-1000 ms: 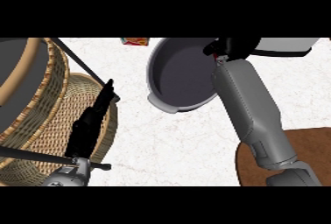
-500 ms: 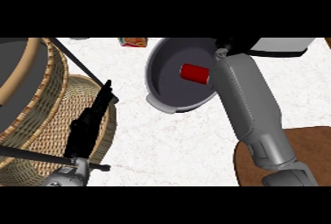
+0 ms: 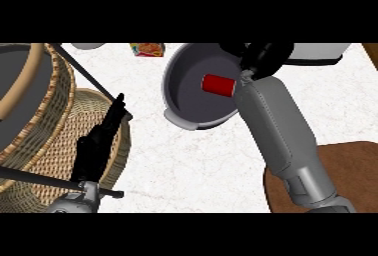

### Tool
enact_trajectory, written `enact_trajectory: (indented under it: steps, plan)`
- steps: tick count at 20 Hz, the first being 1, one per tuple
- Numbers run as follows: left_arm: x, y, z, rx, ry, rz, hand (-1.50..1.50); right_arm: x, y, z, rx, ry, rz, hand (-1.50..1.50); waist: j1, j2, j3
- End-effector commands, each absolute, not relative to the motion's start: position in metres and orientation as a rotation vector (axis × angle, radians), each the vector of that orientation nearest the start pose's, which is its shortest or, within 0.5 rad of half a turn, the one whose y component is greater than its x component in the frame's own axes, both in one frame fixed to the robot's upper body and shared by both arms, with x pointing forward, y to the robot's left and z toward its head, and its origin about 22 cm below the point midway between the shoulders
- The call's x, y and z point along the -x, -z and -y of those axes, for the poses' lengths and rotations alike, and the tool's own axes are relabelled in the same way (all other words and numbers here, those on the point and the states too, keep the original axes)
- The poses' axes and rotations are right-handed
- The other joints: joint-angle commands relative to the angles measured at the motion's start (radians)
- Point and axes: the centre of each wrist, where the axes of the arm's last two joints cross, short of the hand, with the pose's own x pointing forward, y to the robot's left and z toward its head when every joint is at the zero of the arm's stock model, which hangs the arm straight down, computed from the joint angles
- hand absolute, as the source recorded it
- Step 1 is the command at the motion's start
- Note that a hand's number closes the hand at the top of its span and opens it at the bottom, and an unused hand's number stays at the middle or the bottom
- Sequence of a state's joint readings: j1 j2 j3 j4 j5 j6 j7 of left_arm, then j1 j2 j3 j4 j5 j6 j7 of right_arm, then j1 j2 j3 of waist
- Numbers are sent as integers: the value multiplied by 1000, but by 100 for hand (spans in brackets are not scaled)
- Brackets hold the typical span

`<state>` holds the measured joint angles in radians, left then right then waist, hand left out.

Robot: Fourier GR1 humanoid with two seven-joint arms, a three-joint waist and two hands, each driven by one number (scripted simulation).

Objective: Pick the can from the cutting board and place it in the pot

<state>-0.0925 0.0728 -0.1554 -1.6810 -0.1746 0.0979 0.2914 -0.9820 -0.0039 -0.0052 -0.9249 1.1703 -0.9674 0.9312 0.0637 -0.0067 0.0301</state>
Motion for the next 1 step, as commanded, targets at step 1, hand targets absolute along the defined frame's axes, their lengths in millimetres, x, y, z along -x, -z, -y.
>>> enact_trajectory:
  steps: [1]
  plan:
    - [-250, -35, -279, -396, 192, 1393, 0, -399, -145, 79, 1069, 427, 1627, -150, -14, -4, -31]
